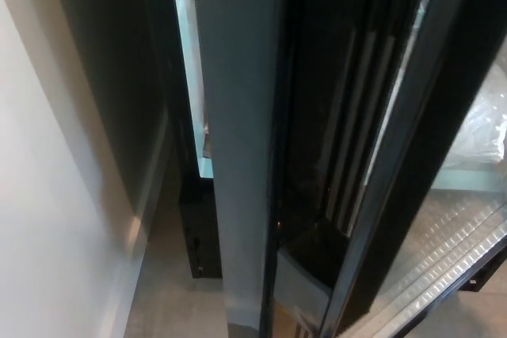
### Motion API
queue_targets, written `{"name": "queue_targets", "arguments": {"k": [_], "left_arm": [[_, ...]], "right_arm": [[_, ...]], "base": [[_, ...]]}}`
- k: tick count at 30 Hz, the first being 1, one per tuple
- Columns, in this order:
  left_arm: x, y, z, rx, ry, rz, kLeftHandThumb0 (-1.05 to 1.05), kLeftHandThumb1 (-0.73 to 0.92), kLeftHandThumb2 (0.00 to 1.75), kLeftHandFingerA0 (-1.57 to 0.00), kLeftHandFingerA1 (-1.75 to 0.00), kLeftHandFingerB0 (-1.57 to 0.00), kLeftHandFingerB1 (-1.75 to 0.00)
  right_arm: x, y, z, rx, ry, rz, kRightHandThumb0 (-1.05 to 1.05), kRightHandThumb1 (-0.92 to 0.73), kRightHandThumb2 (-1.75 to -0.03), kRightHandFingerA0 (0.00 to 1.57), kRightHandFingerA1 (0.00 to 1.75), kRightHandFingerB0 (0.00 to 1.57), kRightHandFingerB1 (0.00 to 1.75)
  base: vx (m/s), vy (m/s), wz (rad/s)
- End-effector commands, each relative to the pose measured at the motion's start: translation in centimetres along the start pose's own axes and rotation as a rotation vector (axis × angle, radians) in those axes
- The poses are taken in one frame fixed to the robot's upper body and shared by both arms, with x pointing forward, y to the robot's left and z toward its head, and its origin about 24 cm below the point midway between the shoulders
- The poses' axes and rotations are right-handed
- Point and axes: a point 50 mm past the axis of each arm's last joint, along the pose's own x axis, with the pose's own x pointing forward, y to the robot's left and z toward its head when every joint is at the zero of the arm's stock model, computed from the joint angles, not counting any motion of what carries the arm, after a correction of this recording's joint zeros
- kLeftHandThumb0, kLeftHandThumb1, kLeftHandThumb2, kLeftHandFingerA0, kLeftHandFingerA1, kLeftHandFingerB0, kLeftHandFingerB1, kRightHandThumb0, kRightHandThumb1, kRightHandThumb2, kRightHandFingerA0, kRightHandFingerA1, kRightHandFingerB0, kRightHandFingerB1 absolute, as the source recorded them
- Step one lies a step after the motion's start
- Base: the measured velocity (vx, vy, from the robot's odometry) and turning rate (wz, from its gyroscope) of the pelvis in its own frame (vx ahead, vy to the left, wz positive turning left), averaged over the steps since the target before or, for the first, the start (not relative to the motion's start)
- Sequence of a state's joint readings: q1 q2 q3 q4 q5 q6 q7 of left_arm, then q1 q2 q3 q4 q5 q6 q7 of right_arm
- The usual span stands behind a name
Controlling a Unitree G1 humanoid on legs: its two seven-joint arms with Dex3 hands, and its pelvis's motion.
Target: The robot stands in front of a refrigerator with an opened door and closes the door by swing its right hand at the door
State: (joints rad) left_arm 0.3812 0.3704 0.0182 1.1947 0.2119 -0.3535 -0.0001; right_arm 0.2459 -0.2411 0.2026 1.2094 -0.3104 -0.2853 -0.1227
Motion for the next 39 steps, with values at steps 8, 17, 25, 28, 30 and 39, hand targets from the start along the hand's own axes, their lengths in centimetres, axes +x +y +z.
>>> {"name": "queue_targets", "arguments": {"k": [8, 17, 25, 28, 30, 39], "left_arm": [[-1.1, 1.0, -1.1, 0.026, -0.073, 0.069, -0.42, 0.69, 0.61, -0.53, -0.38, -0.42, -0.35], [-1.5, 0.7, -1.7, 0.009, -0.065, 0.079, -0.46, 0.70, 0.61, -0.50, -0.37, -0.41, -0.34], [-1.6, 0.6, -1.6, -0.084, -0.091, 0.093, -0.55, 0.74, 0.63, -0.47, -0.37, -0.37, -0.33], [-1.5, 0.6, -1.5, -0.121, -0.093, 0.100, -0.56, 0.75, 0.63, -0.44, -0.36, -0.36, -0.32], [-1.7, 0.6, -1.5, -0.129, -0.120, 0.095, -0.61, 0.76, 0.64, -0.45, -0.37, -0.35, -0.33], [-2.0, 0.7, -1.5, -0.142, -0.145, 0.097, -0.61, 0.81, 0.66, -0.43, -0.36, -0.36, -0.33]], "right_arm": [[-0.9, -0.6, -0.6, -0.049, -0.128, -0.073, -0.46, -0.75, -0.63, 0.59, 0.40, 0.46, 0.36], [-1.3, -0.3, -0.8, -0.064, -0.154, -0.098, -0.58, -0.81, -0.65, 0.28, 0.31, 0.31, 0.31], [-3.1, -1.5, 3.8, 0.067, -0.581, -0.383, -0.62, -0.86, -0.66, 0.26, 0.30, 0.25, 0.30], [-4.9, -2.2, 5.5, 0.110, -0.762, -0.444, -0.60, -0.86, -0.66, 0.26, 0.30, 0.25, 0.30], [-6.8, -2.8, 6.7, 0.151, -0.912, -0.475, -0.57, -0.82, -0.65, 0.23, 0.30, 0.24, 0.30], [-15.4, -5.0, 10.8, 0.227, -1.307, -0.600, -0.54, -0.80, -0.64, 0.27, 0.33, 0.29, 0.33]], "base": [[0.00, 0.000, 0.00], [0.00, 0.000, 0.00], [0.00, 0.000, 0.00], [0.00, 0.000, 0.00], [0.00, 0.000, 0.00], [0.00, 0.000, 0.00]]}}
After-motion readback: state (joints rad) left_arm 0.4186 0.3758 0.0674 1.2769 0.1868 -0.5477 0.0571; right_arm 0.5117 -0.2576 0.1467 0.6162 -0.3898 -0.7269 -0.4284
